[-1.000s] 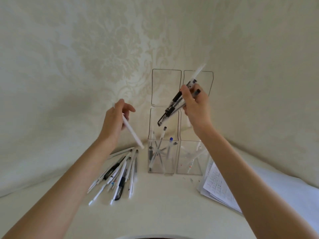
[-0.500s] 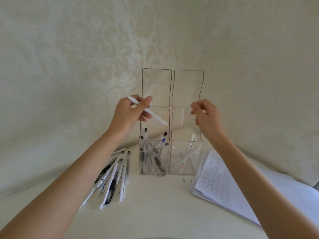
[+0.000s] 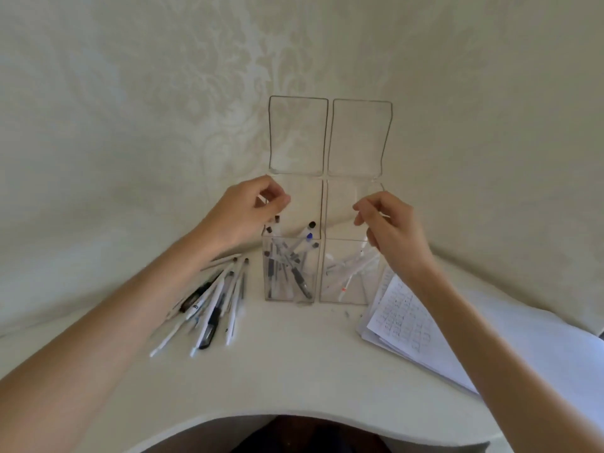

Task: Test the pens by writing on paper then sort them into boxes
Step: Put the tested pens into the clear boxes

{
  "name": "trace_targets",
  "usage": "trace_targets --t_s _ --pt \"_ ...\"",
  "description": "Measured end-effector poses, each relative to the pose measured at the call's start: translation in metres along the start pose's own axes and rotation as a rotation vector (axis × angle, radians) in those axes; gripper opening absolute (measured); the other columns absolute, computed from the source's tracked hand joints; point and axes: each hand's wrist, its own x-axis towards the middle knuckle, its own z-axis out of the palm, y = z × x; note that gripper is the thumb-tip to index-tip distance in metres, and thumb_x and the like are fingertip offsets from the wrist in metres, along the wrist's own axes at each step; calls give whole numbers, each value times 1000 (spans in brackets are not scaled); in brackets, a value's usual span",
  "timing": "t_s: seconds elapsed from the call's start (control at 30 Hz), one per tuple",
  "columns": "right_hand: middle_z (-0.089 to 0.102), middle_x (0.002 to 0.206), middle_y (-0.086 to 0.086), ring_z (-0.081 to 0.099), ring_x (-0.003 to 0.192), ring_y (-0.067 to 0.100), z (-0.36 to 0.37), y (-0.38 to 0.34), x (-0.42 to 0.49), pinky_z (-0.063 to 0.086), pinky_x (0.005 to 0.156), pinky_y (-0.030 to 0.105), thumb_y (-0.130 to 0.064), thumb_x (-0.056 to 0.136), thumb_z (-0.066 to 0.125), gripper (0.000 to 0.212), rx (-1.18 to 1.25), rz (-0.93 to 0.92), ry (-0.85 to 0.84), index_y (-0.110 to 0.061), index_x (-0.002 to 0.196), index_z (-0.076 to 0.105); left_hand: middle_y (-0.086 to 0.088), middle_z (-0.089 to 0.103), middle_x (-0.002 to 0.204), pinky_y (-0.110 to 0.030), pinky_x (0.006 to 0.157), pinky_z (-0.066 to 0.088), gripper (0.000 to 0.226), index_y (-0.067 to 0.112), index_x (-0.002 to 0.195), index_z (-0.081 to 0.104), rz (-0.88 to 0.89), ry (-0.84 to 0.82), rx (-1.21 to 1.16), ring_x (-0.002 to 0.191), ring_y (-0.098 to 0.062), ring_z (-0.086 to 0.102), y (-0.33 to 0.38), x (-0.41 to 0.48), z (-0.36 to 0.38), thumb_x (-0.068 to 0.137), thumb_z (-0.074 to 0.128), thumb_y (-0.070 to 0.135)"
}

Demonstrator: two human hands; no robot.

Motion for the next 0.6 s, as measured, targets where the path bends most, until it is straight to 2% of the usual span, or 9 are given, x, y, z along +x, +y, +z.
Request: trace_targets --t_s 0.1,0.17,0.2,0.27,0.33,0.43,0.53,0.6 --pt "62 71 -1 45 54 10 36 -4 -20 36 54 25 -16 95 51 17 -21 -41 -200 -8 86 63 8 63 89 -20 65 45 8 22 91 60 -92 3 -7 76 -8 61 -40 -36 -22 90 56 28" --pt "63 74 0 48 56 4 66 2 -34 38 56 19 -18 95 50 19 -148 -27 -367 -8 86 63 6 63 88 -19 67 43 2 22 88 60 -183 19 -8 77 -12 60 -72 -59 -29 89 58 22" --pt "64 78 2 51 60 5 83 8 -40 40 58 20 -20 95 50 19 -226 2 -438 -8 87 63 6 62 88 -17 66 41 2 22 87 59 -234 23 9 78 -13 59 -87 -69 -29 88 60 20" --pt "65 86 7 58 71 16 116 22 -48 48 68 30 -26 95 51 22 -341 89 -517 -8 90 62 3 61 92 -20 66 39 7 19 91 58 -345 17 88 83 -16 57 -119 -86 -24 86 63 20" --pt "65 90 8 60 79 22 144 32 -52 52 74 37 -33 96 50 26 -418 171 -526 -9 94 61 -4 58 102 -26 70 39 25 12 101 58 -480 2 210 86 -18 54 -146 -98 -18 83 66 27" --pt "63 100 9 60 90 24 172 36 -52 49 73 34 -45 96 44 40 -575 237 -486 -9 104 57 -8 57 103 -33 76 45 48 9 107 56 -613 -30 378 91 -24 54 -172 -107 -14 78 67 46" --pt "62 102 10 60 93 28 193 35 -49 47 69 34 -61 92 39 59 -684 277 -475 -6 109 50 -17 59 96 -39 73 46 65 5 95 59 -647 -38 395 93 -33 57 -180 -107 -12 74 57 66" --pt "61 94 9 60 87 26 203 34 -44 44 62 33 -66 88 40 63 -619 355 -478 -6 103 50 -23 58 87 -42 71 48 73 -2 82 58 -639 -25 347 89 -38 57 -177 -103 -8 74 52 71"
